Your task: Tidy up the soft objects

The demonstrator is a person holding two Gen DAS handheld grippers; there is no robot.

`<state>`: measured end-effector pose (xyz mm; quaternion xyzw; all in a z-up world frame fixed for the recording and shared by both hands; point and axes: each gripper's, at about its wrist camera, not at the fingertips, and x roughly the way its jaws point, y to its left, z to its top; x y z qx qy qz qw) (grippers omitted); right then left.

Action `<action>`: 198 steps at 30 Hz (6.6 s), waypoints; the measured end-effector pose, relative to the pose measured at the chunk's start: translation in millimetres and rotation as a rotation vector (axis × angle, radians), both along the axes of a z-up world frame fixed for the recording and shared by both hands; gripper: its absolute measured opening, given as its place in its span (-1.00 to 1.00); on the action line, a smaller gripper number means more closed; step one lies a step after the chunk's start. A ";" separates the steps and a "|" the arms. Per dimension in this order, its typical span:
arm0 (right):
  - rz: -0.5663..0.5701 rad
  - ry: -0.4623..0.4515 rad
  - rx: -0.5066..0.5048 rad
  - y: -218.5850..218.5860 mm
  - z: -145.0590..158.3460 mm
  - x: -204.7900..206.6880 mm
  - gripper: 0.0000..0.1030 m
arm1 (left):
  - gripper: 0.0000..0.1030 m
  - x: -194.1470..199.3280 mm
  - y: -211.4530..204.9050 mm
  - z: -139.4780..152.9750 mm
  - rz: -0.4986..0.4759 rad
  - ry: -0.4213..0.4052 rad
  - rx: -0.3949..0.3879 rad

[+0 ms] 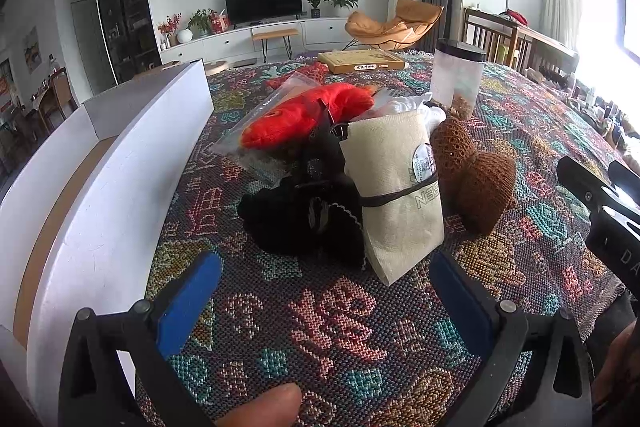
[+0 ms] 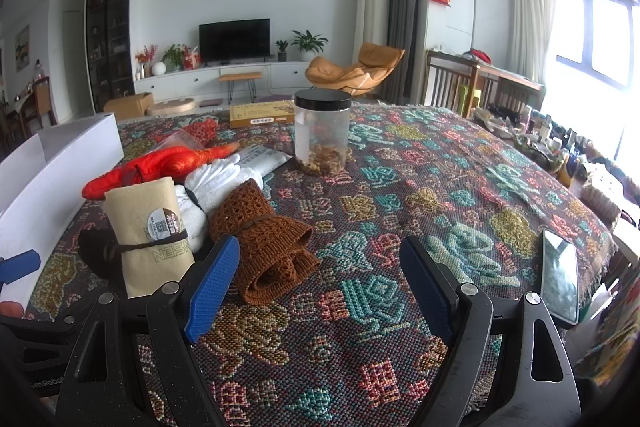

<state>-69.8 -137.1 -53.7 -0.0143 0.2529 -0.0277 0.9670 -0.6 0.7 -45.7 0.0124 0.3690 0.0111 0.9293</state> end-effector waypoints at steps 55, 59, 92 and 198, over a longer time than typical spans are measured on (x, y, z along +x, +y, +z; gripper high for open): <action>0.001 0.003 -0.002 0.2 0.5 1.1 0.65 | 1.00 0.6 10.5 -8.3 0.010 0.012 0.003; 0.002 0.002 -0.002 0.1 0.6 1.0 0.65 | 1.00 1.8 12.6 -10.5 0.011 0.017 0.007; -0.047 0.090 0.258 -41.3 -16.1 9.4 0.65 | 1.00 22.3 29.5 -60.9 0.017 0.216 -0.033; -0.066 0.606 0.459 -81.7 -41.2 213.9 0.56 | -0.34 183.6 122.4 98.4 -0.238 0.175 -0.329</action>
